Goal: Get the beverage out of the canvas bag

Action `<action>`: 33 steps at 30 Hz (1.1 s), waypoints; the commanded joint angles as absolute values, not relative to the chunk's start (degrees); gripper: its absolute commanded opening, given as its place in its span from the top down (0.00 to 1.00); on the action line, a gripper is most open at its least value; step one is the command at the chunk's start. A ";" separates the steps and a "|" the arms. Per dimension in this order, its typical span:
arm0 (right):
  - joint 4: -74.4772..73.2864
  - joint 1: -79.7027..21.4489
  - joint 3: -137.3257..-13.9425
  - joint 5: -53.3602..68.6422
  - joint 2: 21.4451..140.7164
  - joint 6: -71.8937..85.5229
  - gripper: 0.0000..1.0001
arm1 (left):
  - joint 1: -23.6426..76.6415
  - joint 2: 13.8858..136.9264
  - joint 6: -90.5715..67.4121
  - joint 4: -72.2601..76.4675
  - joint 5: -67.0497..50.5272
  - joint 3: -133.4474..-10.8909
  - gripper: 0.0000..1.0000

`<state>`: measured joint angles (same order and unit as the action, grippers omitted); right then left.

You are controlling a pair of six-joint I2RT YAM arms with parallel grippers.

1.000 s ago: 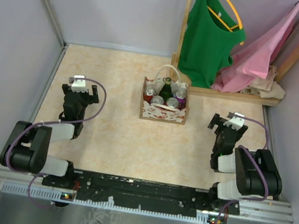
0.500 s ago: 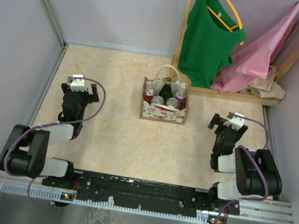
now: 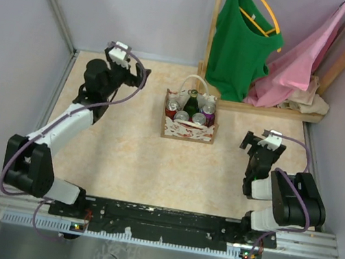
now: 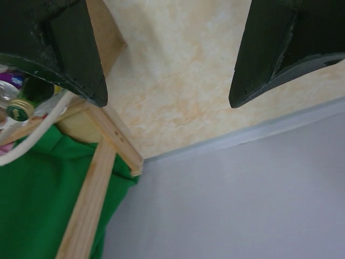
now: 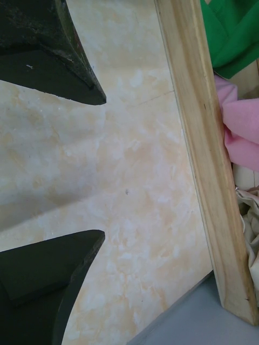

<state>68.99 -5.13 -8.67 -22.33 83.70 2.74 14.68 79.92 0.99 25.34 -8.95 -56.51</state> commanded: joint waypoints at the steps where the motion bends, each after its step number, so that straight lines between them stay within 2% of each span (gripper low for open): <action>1: 71.37 -4.83 -9.93 -22.45 83.23 2.70 0.01 | 16.86 82.94 1.04 14.71 -16.43 -63.37 0.00; 12: 71.37 -4.81 -9.93 -22.41 83.23 2.72 0.01 | 26.97 88.68 6.14 12.31 -19.81 -70.07 0.02; 13: 71.37 -4.83 -9.93 -22.45 83.23 2.70 0.01 | 27.82 89.43 6.70 11.70 -20.05 -70.66 0.07; 16: 71.37 -4.83 -9.93 -22.49 83.24 2.71 0.01 | 29.88 91.32 7.39 10.66 -20.76 -71.31 0.29; 18: 71.37 -4.83 -9.93 -22.50 83.19 2.66 0.01 | 30.80 92.05 7.51 10.76 -21.29 -70.86 0.36; 19: 71.37 -4.82 -9.93 -22.50 83.23 2.65 0.01 | 31.23 92.48 7.55 10.76 -21.65 -70.58 0.35; 22: 71.37 -4.83 -9.93 -22.48 83.23 2.67 0.01 | 32.34 93.83 9.47 10.15 -22.30 -70.16 0.18; 23: 71.37 -4.83 -9.93 -22.46 83.23 2.71 0.01 | 32.79 94.19 10.34 9.86 -22.22 -70.05 0.15; 33: 71.37 -4.83 -9.93 -22.50 83.23 2.64 0.01 | 36.18 96.04 17.75 5.43 -12.25 -67.39 0.12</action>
